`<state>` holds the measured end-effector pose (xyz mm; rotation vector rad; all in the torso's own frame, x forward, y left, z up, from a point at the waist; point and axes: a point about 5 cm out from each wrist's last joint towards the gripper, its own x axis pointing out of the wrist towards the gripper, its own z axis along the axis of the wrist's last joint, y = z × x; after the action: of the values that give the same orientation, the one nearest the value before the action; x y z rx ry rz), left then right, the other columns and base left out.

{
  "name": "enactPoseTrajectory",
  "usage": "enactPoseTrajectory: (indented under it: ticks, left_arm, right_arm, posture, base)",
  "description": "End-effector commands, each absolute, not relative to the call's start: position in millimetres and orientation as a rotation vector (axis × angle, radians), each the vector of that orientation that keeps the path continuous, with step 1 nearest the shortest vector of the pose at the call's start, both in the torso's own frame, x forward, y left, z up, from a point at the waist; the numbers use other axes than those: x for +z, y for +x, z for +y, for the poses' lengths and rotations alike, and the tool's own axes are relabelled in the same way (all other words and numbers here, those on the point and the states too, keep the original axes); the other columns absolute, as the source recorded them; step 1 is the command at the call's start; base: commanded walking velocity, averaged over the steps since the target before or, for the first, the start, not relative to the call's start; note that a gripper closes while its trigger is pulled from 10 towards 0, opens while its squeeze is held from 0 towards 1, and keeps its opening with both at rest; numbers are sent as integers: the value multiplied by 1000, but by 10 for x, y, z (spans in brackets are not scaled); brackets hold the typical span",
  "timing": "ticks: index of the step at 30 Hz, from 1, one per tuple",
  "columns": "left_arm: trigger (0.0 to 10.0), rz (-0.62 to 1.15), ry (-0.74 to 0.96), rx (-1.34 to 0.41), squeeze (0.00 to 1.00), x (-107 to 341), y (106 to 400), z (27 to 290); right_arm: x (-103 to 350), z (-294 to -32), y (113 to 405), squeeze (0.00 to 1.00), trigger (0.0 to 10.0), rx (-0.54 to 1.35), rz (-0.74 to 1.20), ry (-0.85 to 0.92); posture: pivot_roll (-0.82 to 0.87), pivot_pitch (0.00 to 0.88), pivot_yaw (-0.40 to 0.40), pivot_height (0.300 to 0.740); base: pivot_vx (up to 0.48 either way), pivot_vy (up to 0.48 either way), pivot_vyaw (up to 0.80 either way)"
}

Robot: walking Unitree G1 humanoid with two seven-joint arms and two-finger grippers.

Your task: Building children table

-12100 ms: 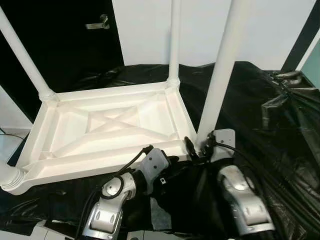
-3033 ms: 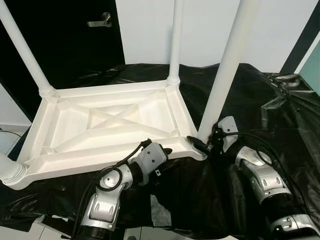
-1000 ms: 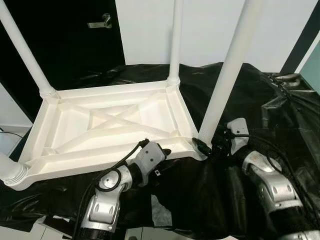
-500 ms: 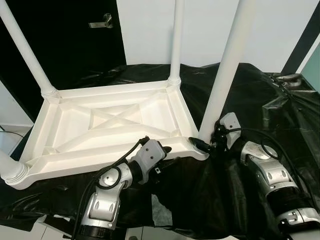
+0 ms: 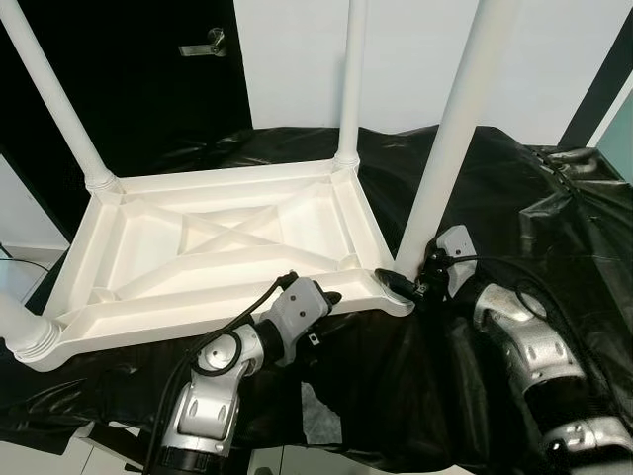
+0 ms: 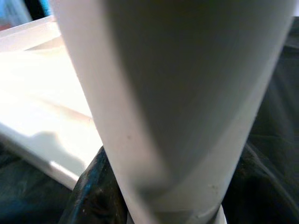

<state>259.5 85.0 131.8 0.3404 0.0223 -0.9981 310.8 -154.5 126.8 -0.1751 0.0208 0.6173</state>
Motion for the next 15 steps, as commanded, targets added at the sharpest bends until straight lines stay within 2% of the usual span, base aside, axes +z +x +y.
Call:
enactPoseTrajectory:
  ticks: [1, 4, 8, 15]
  left_arm:
    - [10000, 10, 326, -856, 0, 1314, 2631, 882]
    - [10000, 13, 324, -858, 0, 1307, 2620, 879]
    - [10000, 18, 321, -859, 0, 1303, 2611, 884]
    - [10000, 19, 321, -855, 0, 1303, 2611, 890]
  right_arm:
    - [1177, -1556, 3086, 0, 10000, 567, 68, -198]
    - [1174, -1492, 3063, 0, 10000, 498, 55, -179]
    - [1175, -1402, 3063, 0, 10000, 201, 40, -127]
    - [1179, -1345, 3023, 0, 10000, 63, 34, -106]
  posture:
    - [76, 0, -19, 740]
    - [74, 0, -18, 740]
    - [75, 0, -17, 740]
    - [76, 0, -17, 740]
  base:
    - [0, 0, 0]
    - [0, 0, 0]
    - [0, 0, 0]
    - [0, 0, 0]
